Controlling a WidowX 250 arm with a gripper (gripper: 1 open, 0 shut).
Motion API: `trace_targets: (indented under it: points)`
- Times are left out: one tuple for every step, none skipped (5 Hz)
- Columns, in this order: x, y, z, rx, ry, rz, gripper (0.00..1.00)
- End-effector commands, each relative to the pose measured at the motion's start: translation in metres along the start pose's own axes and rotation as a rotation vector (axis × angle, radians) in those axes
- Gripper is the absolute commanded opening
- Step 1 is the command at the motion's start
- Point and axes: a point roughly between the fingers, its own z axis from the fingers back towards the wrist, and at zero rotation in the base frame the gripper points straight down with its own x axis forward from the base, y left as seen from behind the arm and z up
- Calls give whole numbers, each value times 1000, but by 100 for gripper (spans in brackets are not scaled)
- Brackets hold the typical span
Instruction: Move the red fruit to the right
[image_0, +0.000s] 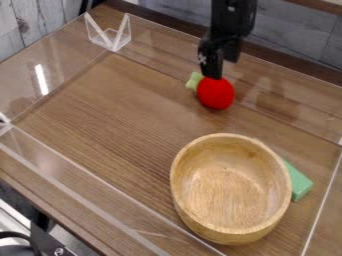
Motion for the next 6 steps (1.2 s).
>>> trace_targets:
  points:
    - [10, 3, -6, 56, -6, -40, 100]
    - [7, 4, -14, 57, -8, -41, 100]
    - [1, 3, -16, 69, -5, -20, 0]
    - [-12, 2, -18, 83, 0, 29, 0]
    - [-23, 0, -19, 102, 6, 82, 0]
    - [-27, 0, -6, 119, 7, 103, 0]
